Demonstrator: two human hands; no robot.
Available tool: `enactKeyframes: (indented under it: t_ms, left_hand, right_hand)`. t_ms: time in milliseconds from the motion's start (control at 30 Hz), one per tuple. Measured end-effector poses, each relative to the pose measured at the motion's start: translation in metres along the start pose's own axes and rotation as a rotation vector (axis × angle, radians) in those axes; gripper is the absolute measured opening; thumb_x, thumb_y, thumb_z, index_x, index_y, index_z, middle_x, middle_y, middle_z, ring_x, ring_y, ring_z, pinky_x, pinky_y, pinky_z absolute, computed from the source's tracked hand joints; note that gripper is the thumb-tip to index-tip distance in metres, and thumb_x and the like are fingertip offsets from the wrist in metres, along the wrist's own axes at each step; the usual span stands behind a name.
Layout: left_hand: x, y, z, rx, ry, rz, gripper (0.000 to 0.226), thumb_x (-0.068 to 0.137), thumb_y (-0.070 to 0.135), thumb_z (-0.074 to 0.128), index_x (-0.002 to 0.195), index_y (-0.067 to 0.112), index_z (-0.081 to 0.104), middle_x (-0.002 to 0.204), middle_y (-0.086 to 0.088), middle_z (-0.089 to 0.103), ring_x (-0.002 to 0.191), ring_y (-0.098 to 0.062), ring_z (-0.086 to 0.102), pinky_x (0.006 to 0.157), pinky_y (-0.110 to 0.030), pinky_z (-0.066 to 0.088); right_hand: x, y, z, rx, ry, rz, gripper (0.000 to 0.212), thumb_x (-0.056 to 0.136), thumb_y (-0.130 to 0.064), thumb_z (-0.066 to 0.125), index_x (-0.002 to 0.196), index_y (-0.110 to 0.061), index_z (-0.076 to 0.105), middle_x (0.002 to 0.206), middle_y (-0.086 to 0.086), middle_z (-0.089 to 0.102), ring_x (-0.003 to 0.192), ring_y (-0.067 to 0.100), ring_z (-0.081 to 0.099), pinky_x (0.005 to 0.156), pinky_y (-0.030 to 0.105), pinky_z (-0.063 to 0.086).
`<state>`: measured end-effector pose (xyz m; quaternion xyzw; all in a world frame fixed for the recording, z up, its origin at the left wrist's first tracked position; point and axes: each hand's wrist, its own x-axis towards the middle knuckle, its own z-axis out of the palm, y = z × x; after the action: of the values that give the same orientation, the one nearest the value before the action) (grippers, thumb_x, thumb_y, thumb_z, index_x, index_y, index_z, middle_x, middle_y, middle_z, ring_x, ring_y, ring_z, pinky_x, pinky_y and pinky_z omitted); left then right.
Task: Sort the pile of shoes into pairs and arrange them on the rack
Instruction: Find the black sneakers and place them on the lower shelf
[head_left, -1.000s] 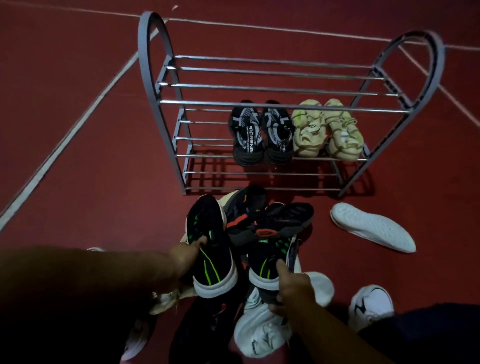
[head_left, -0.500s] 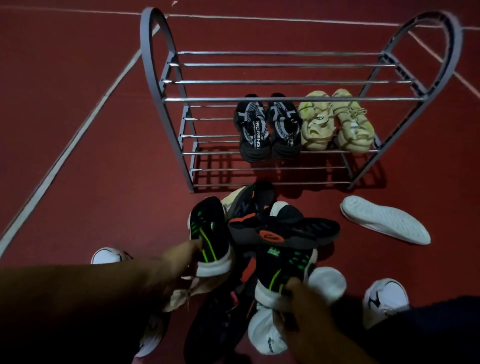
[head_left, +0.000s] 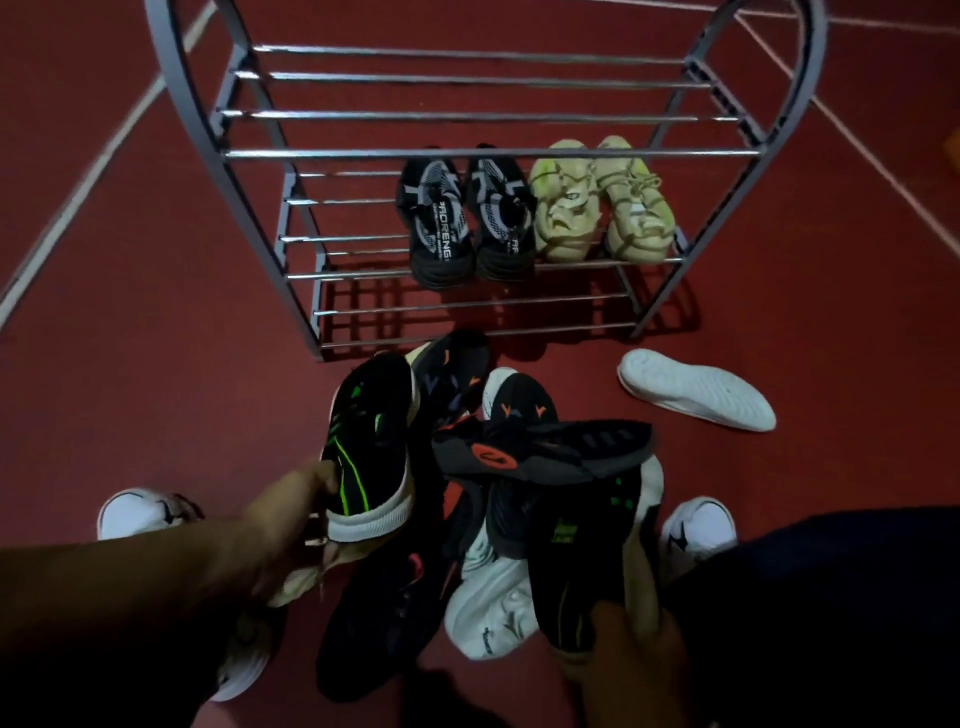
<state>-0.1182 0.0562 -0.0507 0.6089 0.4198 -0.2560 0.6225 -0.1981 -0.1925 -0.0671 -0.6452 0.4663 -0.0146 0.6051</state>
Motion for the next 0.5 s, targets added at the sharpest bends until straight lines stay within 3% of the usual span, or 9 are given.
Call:
enactKeyframes:
  t_ms: [67,167,267,367,433,500]
  left_hand:
    - [-0.006,0.000,0.005,0.007,-0.072,0.013,0.024,0.078,0.005,0.036,0.061,0.008,0.052,0.046,-0.004,0.042,0.031,-0.016,0.038,0.037,-0.016,0.034]
    - [-0.011,0.001,0.013,0.116,-0.130,0.100,0.032,0.078,0.003,0.037,0.096,0.012,0.062,0.067,-0.010,0.045,0.049,-0.019,0.040,0.045,-0.023,0.035]
    - [-0.016,-0.001,0.025,0.224,-0.212,0.130,0.038,0.080,0.000,0.037,0.086,0.024,0.065,0.069,-0.006,0.049,0.054,-0.017,0.042,0.040,-0.019,0.037]
    - [-0.019,-0.001,0.029,0.274,-0.224,0.100,0.036,0.085,0.005,0.040,0.085,0.031,0.066,0.076,-0.002,0.055,0.063,-0.015,0.050,0.051,-0.023,0.043]
    - [-0.016,-0.001,0.026,0.249,-0.205,0.086,0.035,0.087,0.008,0.040,0.079,0.028,0.067,0.073,-0.001,0.056,0.062,-0.016,0.051,0.055,-0.025,0.043]
    - [-0.016,0.000,0.024,0.267,-0.195,0.095,0.033,0.086,0.008,0.039,0.090,0.025,0.067,0.075,0.000,0.056,0.062,-0.015,0.051,0.056,-0.024,0.044]
  right_hand:
    - [-0.002,-0.006,0.003,0.059,-0.011,0.108,0.046,0.083,-0.009,0.057,0.129,-0.010,0.054,0.125,0.019,0.057,0.116,0.040,0.053,0.102,0.056,0.040]
    - [0.000,-0.003,0.006,0.023,-0.024,0.051,0.048,0.084,-0.008,0.055,0.129,-0.025,0.050,0.126,0.011,0.059,0.110,0.033,0.059,0.099,0.056,0.046]
    - [-0.004,-0.008,0.008,0.085,-0.074,0.092,0.050,0.086,-0.006,0.053,0.128,-0.034,0.050,0.135,0.000,0.058,0.117,0.029,0.059,0.102,0.052,0.046]
    - [-0.003,-0.010,0.009,0.032,-0.075,0.157,0.041,0.081,-0.017,0.063,0.120,-0.025,0.054,0.127,0.010,0.061,0.110,0.036,0.061,0.100,0.054,0.046]
    - [-0.003,-0.005,0.011,0.035,-0.044,0.223,0.057,0.067,-0.033,0.068,0.121,-0.016,0.058,0.116,0.013,0.065,0.101,0.036,0.064,0.095,0.054,0.050]
    - [0.010,0.007,0.010,0.071,0.015,0.228,0.071,0.051,-0.044,0.062,0.118,-0.017,0.062,0.111,0.013,0.068,0.097,0.036,0.066,0.093,0.054,0.051]
